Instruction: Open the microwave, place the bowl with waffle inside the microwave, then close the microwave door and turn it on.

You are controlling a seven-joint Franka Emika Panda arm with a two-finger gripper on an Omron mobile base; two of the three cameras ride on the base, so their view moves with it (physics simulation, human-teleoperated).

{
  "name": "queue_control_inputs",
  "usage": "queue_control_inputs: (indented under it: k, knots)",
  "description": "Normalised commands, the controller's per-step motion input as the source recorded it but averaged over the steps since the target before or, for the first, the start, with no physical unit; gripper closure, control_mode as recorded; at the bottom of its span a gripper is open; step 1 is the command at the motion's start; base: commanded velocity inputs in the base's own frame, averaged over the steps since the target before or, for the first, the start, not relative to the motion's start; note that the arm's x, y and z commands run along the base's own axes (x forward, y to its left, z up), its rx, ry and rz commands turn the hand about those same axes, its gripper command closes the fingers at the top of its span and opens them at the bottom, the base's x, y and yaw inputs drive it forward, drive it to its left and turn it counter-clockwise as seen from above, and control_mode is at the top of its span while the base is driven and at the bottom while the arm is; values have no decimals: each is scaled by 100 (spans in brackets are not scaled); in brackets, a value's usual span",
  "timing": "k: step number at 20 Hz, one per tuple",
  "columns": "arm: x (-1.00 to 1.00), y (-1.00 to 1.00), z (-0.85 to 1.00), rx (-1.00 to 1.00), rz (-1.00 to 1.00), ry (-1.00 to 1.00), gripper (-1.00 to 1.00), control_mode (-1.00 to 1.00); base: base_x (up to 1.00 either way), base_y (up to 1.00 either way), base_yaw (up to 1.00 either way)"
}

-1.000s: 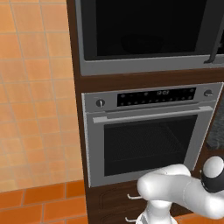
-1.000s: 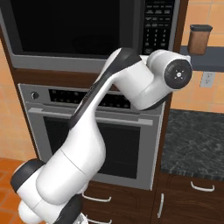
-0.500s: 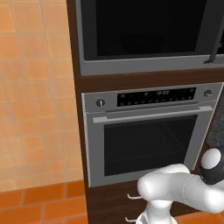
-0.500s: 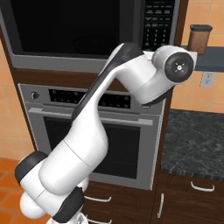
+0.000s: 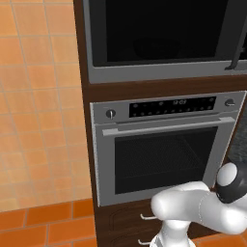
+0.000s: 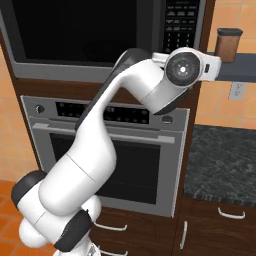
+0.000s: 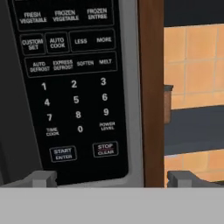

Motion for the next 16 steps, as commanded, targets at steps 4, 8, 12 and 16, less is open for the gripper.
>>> queue_control_inputs:
  k: [4, 8, 12, 16]
  knots:
    - [37, -6, -5, 0, 2, -3, -100, -100, 0, 0, 0]
    - [15, -18, -10, 0, 8, -3, -100, -100, 0, 0, 0]
    - [11, -4, -5, 0, 4, -1, -100, -100, 0, 0, 0]
    - [20, 0, 0, 0, 0, 0, -100, -100, 0, 0, 0]
